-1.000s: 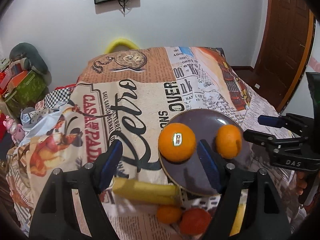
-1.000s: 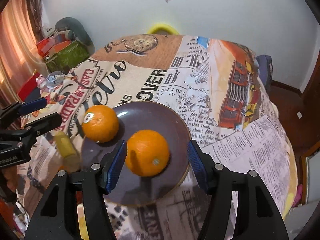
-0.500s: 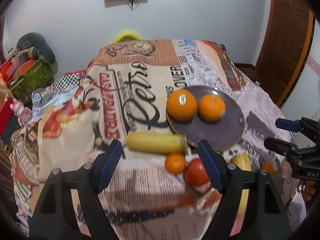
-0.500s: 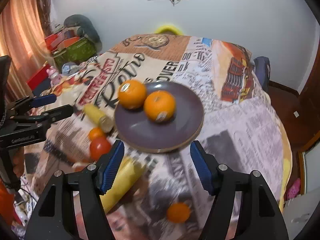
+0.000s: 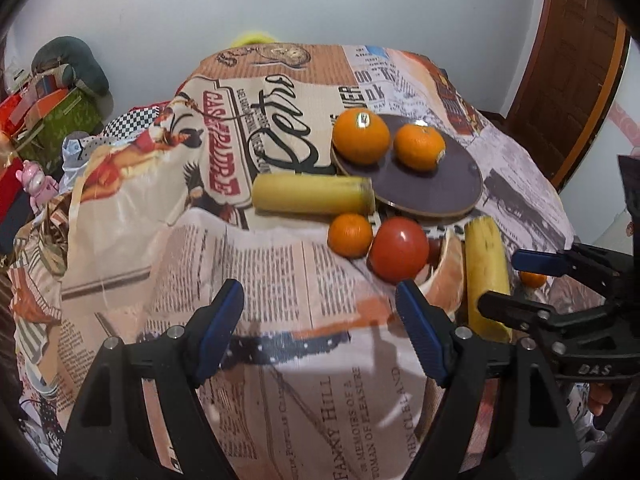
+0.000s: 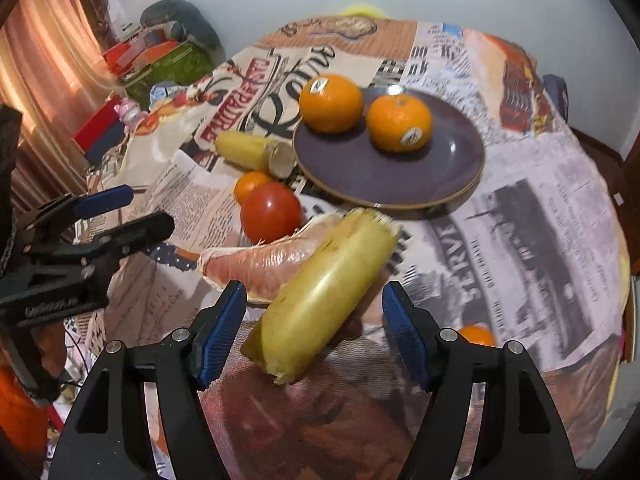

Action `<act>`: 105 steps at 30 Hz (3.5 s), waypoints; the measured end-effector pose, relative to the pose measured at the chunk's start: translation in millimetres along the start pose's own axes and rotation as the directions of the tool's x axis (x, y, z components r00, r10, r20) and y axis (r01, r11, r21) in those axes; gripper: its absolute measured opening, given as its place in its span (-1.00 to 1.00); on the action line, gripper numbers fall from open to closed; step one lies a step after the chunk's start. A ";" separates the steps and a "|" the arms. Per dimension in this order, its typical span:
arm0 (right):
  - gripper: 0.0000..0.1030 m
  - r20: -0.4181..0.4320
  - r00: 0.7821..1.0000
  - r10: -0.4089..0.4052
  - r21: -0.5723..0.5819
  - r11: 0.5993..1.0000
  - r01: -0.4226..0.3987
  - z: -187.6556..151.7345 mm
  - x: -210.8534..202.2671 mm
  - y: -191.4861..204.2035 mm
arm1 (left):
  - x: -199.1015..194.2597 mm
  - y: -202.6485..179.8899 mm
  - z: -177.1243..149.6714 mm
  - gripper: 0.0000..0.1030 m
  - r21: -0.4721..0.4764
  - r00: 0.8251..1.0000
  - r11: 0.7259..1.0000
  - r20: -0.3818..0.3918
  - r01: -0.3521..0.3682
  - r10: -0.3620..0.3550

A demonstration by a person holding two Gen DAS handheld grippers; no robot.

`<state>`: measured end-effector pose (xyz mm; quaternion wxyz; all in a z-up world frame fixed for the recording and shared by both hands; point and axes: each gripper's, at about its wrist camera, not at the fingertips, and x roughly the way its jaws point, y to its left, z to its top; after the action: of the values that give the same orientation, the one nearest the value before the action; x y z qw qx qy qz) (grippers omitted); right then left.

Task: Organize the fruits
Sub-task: 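Grasp the yellow corn cylinder with the right gripper while the left approaches the grapefruit segment, then grasp and lift the pink grapefruit segment with the left gripper while the right holds the corn, then carry the grapefruit segment and corn onto the plate and open both grippers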

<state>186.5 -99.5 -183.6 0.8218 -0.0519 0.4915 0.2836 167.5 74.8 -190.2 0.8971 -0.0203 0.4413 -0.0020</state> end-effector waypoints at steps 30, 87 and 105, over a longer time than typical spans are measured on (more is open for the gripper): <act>-0.29 0.106 0.992 0.073 0.064 0.995 -0.080 1.0 -27.3 -24.1 | 42.8 -47.3 -3.9 -0.07 0.053 0.976 0.980 -0.113 0.191 -0.185; -0.30 0.185 0.983 0.018 0.110 0.993 -0.039 -9.4 -59.5 -63.7 | 31.0 -67.3 -6.4 -0.56 0.185 0.986 0.973 -0.117 0.140 -0.120; -0.30 0.265 0.964 -0.024 0.081 0.997 0.002 31.5 -76.9 -72.2 | 4.9 -55.8 54.7 -0.56 0.144 0.991 0.982 0.037 0.121 -0.128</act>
<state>220.9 -180.1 -117.0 0.8836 0.0162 0.3874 0.2627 214.6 20.8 -158.7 0.9044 0.0156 0.4170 -0.0888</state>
